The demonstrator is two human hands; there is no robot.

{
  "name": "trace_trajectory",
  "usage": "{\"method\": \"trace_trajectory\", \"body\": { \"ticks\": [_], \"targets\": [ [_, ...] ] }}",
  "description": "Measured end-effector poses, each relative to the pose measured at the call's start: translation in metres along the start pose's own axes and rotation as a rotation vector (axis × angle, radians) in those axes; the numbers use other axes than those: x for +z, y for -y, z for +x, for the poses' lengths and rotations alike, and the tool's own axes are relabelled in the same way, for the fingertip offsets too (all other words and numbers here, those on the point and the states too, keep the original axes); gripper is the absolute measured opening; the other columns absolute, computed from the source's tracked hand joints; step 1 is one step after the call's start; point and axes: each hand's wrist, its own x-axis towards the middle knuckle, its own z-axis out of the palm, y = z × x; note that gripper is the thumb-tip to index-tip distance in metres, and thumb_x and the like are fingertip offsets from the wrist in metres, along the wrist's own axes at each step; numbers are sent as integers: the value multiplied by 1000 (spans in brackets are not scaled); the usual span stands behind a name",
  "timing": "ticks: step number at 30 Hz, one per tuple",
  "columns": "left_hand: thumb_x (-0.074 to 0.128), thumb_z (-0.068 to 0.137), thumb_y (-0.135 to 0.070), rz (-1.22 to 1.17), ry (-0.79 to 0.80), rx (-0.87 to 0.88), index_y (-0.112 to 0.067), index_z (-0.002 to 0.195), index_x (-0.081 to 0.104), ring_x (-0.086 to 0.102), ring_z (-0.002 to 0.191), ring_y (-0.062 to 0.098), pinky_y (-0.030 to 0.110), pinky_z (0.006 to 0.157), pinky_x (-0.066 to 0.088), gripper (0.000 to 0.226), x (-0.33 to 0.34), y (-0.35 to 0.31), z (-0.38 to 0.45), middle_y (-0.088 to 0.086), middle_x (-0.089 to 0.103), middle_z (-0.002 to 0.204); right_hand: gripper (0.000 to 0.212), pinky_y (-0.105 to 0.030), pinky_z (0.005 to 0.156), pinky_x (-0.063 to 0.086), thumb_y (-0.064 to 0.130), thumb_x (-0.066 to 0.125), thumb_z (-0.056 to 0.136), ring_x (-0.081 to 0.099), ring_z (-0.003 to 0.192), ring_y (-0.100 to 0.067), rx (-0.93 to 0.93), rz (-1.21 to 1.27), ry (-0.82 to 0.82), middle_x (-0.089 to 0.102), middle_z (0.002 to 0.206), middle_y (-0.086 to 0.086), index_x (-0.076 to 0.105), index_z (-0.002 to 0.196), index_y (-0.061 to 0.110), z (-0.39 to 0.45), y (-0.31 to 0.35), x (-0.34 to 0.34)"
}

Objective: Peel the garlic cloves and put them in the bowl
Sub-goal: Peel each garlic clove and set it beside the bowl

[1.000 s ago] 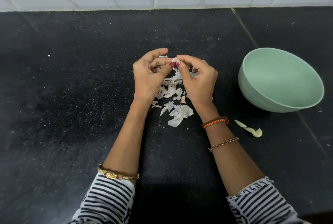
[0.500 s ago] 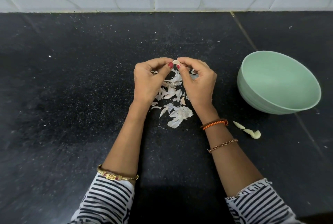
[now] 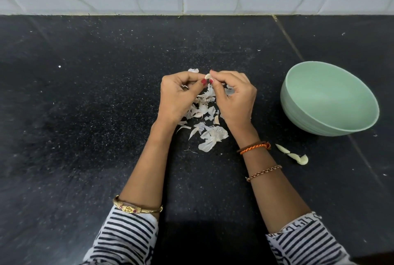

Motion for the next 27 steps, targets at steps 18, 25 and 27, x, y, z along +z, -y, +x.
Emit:
{"method": "trace_trajectory", "body": {
  "ticks": [18,25,27],
  "targets": [
    [64,76,7,-205,-120,-97,-10,72,70,63,67,6,19,67,51,18,7,-8,-4,-8,69,64,13,-24,72,50,-2,68,77,64,77,-15,-53,112,-20,70,85,-4,72,89,2,-2,6,-1],
    [61,75,-10,-107,-160,-55,-14,64,65,48,61,8,17,62,44,12,-3,-7,0,-11,61,58,23,-20,74,51,-4,64,82,65,79,-3,470,519,-73,69,78,14,69,90,16,5,14,-6],
    [62,77,-15,-52,-105,-40,-13,63,63,49,62,12,19,62,43,13,1,-6,-1,-4,59,61,18,-25,74,53,-2,64,82,65,78,-6,431,435,-1,68,81,12,70,91,13,2,15,-3]
  ]
}}
